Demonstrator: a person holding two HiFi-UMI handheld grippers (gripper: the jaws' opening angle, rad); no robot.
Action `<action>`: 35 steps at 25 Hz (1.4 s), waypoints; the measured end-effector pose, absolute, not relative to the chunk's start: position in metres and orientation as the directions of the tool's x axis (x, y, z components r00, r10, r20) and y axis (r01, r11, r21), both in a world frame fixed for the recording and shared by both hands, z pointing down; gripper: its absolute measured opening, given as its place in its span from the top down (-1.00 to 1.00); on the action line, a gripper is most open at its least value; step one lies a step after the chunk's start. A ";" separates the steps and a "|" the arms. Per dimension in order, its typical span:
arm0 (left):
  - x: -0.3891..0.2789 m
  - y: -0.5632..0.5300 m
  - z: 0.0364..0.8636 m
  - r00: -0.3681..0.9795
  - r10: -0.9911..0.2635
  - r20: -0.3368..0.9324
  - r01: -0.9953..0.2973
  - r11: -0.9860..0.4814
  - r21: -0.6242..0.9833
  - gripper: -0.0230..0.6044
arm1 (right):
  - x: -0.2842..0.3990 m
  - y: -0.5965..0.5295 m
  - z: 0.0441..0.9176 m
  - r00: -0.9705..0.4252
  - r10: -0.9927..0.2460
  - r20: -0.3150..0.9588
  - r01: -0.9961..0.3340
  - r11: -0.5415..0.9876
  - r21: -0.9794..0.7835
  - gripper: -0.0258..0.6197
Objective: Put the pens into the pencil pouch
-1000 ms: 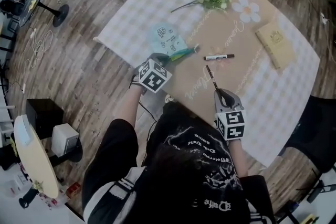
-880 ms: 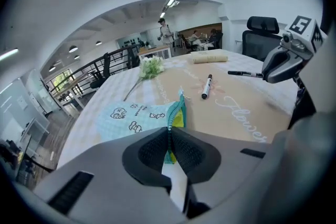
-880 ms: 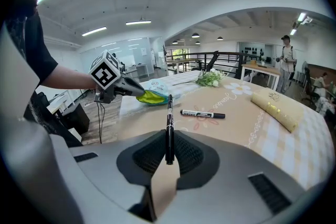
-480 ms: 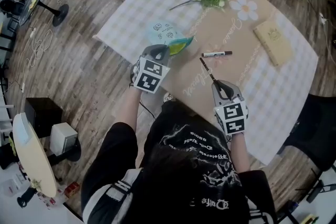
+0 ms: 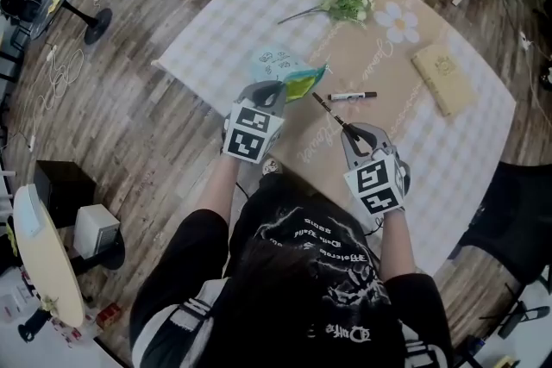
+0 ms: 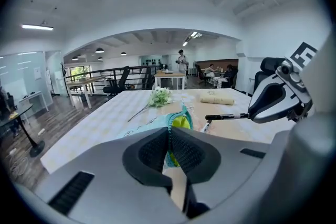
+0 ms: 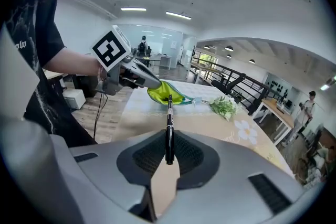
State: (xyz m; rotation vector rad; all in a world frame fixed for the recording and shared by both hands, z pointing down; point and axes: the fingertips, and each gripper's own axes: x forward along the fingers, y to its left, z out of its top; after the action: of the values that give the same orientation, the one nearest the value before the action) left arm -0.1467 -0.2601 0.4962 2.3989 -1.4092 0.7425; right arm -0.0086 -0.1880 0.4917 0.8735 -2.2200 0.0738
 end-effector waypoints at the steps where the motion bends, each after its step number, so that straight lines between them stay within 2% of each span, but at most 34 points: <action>1: -0.144 -0.259 0.494 0.407 -0.732 0.547 -0.866 -0.499 -0.024 0.83 | -0.010 -0.191 0.491 -0.489 -0.564 0.665 -0.598 0.772 0.215 0.75; 9: -0.117 -0.254 0.480 0.483 -0.697 0.529 -0.827 -0.562 0.015 0.83 | -0.018 -0.208 0.493 -0.402 -0.527 0.749 -0.522 0.804 0.285 0.75; 24: -0.103 -0.242 0.478 0.613 -0.611 0.501 -0.755 -0.639 0.145 0.82 | -0.051 -0.226 0.505 -0.322 -0.533 0.783 -0.497 0.799 0.339 0.74; 35: -0.101 -0.229 0.475 0.758 -0.462 0.460 -0.622 -0.723 0.300 0.82 | -0.076 -0.235 0.510 -0.306 -0.526 0.793 -0.472 0.808 0.353 0.74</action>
State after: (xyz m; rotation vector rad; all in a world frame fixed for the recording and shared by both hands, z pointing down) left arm -0.1009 -0.2294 0.4751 2.5136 -0.8215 0.4962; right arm -0.0763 -0.2349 0.5102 0.7466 -1.9522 -0.0646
